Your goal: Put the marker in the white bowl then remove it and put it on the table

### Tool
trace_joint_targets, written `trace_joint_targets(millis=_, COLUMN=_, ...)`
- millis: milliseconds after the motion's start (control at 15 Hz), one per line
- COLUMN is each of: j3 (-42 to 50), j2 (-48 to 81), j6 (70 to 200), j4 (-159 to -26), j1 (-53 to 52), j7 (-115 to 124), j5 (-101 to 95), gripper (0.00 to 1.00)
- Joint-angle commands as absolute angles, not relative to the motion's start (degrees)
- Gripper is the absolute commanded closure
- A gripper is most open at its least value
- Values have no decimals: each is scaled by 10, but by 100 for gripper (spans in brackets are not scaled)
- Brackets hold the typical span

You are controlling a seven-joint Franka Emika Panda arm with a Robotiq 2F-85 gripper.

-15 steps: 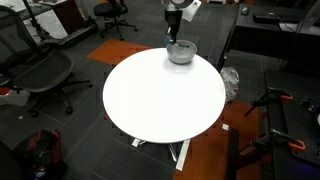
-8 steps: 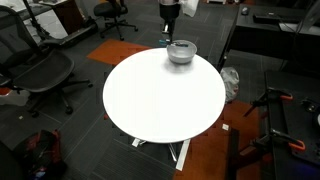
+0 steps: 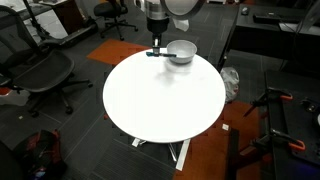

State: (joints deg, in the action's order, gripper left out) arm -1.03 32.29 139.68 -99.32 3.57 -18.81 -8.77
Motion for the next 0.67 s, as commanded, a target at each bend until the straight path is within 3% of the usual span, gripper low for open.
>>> trace_joint_targets(millis=0, j3=-19, j2=366, j6=1415, j4=-949, j1=34, j7=-219, j5=-97, gripper=95)
trace_joint_targets(millis=600, j3=-29, j2=480, j6=1397, j4=-811, j1=39, j7=-263, j5=-92, gripper=95)
